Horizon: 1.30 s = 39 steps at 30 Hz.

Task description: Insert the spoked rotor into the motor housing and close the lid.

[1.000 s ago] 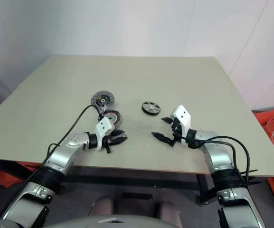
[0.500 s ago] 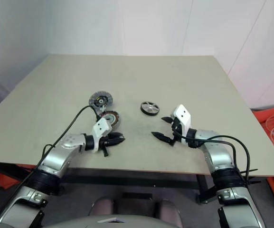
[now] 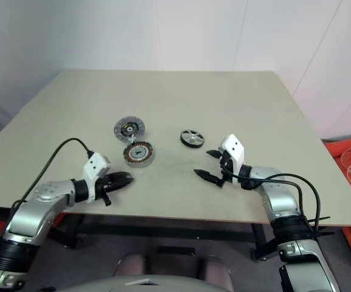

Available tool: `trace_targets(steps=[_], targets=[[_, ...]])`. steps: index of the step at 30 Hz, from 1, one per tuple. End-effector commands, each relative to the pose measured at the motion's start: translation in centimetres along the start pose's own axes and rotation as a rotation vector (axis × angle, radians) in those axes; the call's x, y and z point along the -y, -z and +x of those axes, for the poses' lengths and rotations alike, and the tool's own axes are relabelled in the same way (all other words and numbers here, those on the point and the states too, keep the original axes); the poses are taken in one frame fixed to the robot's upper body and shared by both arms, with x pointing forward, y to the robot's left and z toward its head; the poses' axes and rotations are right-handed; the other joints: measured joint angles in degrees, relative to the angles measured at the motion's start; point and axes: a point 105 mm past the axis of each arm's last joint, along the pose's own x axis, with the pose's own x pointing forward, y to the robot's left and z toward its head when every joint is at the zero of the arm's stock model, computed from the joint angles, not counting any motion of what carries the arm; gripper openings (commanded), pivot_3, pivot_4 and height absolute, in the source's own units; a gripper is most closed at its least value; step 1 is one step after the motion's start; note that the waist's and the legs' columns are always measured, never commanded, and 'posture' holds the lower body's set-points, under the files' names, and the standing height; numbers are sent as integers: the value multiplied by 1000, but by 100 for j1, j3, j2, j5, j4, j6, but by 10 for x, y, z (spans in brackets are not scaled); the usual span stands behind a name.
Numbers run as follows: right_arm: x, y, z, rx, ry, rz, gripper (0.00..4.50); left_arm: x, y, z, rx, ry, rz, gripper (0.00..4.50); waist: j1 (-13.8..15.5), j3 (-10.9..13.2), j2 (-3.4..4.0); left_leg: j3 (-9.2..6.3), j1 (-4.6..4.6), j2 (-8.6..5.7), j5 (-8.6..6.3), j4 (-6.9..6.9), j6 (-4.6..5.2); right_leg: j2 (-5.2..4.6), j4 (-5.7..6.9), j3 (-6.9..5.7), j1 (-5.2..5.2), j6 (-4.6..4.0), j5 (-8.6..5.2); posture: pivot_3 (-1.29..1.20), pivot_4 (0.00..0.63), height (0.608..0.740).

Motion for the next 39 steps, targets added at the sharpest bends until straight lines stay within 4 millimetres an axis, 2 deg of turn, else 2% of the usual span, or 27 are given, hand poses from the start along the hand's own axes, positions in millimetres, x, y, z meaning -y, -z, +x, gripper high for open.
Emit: trace_targets(steps=[1,6,11,16,25,26,35,36,39], targets=[[1,-19,4,50,-20,-43,4500,-27,-9,-15,42,-115,23,706,0,0,0,0,0,0,0,0,0,1,0,0,0,0,0,0,0,740],[1,-20,5,52,-28,-47,4500,-48,-6,-18,50,-206,21,706,12,0,-1,-2,-4,0,0,0,0,1,-1,0,-1,0,0,0,0,740],[0,-22,6,57,-31,-47,4500,-75,-7,-6,74,-347,-28,706,13,0,-2,-3,-2,-1,0,1,0,1,0,0,2,0,0,0,0,740],[1,-22,4,55,-24,-47,4500,-71,-5,8,68,-328,-48,706,5,-1,-3,-4,-5,0,0,3,0,0,0,0,0,-2,2,0,0,740],[0,-20,3,51,-23,-43,4500,-67,3,2,60,-329,-108,706,8,0,-4,-2,-8,0,-1,1,1,1,0,0,-5,-4,0,0,0,740],[0,-21,3,51,-25,-43,4500,-64,5,1,58,-324,-119,1445,8,0,-4,-2,-8,1,0,1,1,1,0,0,-5,-4,0,0,0,740],[-1,-20,2,40,-37,-44,4500,-50,5,-6,63,-306,-138,4279,9,0,-4,-3,-8,1,0,1,1,1,0,0,-5,-4,0,0,0,740],[-1,-20,1,39,-38,-44,4500,-49,4,-8,67,-304,-135,4411,9,0,-4,-3,-8,2,0,1,0,2,0,0,-5,-4,0,0,0,740],[-2,-19,0,34,-41,-42,4500,-50,-3,-14,87,-334,-114,4411,9,1,-5,-2,-8,1,-1,1,1,1,0,0,-4,-3,-1,0,0,740]])
